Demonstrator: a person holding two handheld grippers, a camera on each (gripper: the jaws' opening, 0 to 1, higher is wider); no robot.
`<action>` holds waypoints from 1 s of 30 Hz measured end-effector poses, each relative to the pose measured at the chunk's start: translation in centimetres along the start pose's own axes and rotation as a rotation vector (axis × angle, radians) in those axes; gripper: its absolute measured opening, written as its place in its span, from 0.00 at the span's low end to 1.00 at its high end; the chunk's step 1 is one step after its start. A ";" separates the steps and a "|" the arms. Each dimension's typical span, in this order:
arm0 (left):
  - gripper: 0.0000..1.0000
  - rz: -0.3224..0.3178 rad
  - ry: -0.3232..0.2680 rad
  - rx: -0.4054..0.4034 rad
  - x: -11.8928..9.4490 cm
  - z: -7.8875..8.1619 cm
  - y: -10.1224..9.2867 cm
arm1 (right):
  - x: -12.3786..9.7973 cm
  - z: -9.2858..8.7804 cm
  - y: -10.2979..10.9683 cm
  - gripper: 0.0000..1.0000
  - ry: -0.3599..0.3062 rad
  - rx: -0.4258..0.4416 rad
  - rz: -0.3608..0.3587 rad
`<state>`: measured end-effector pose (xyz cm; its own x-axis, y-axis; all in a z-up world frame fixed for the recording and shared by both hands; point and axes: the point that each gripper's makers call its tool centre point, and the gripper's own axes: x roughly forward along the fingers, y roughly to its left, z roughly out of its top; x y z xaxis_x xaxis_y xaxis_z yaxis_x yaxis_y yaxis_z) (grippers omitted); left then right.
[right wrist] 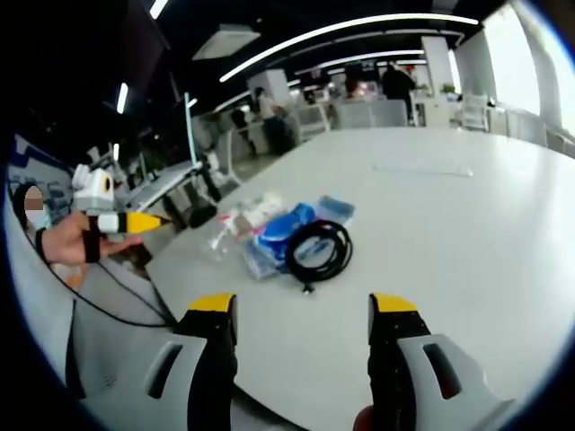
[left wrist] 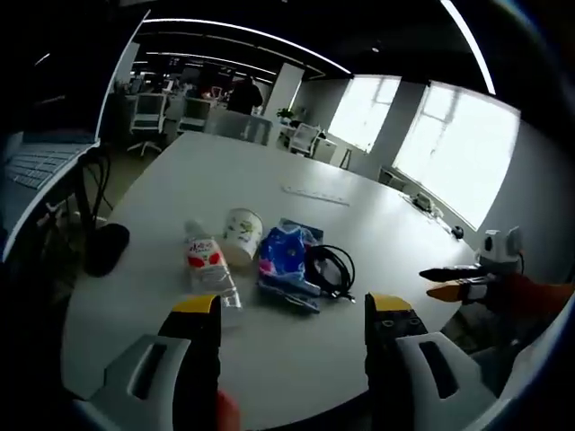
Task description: Arrange the tabletop items into an orderly group along one side of the table until the central work area is clear of visible clutter.
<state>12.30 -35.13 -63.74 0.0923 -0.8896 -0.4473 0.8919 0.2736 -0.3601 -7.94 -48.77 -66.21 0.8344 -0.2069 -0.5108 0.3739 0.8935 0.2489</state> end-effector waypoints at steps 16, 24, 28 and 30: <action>0.68 0.014 -0.010 0.053 -0.5 1.1 0.6 | 0.2 -0.2 0.3 0.59 0.005 -0.003 0.004; 0.69 0.019 -0.010 0.070 -1.2 1.0 0.8 | -0.2 -0.1 0.3 0.61 0.006 -0.007 -0.002; 0.69 0.019 -0.003 0.079 -1.5 0.9 1.0 | -0.5 -0.1 0.2 0.61 0.004 -0.003 -0.009; 0.69 0.021 -0.001 0.079 -1.6 0.9 1.1 | -0.6 -0.2 0.2 0.61 0.004 -0.004 -0.012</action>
<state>13.54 -33.73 -62.68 0.1115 -0.8843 -0.4534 0.9221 0.2622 -0.2846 -8.44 -48.41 -65.98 0.8283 -0.2158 -0.5171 0.3820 0.8926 0.2394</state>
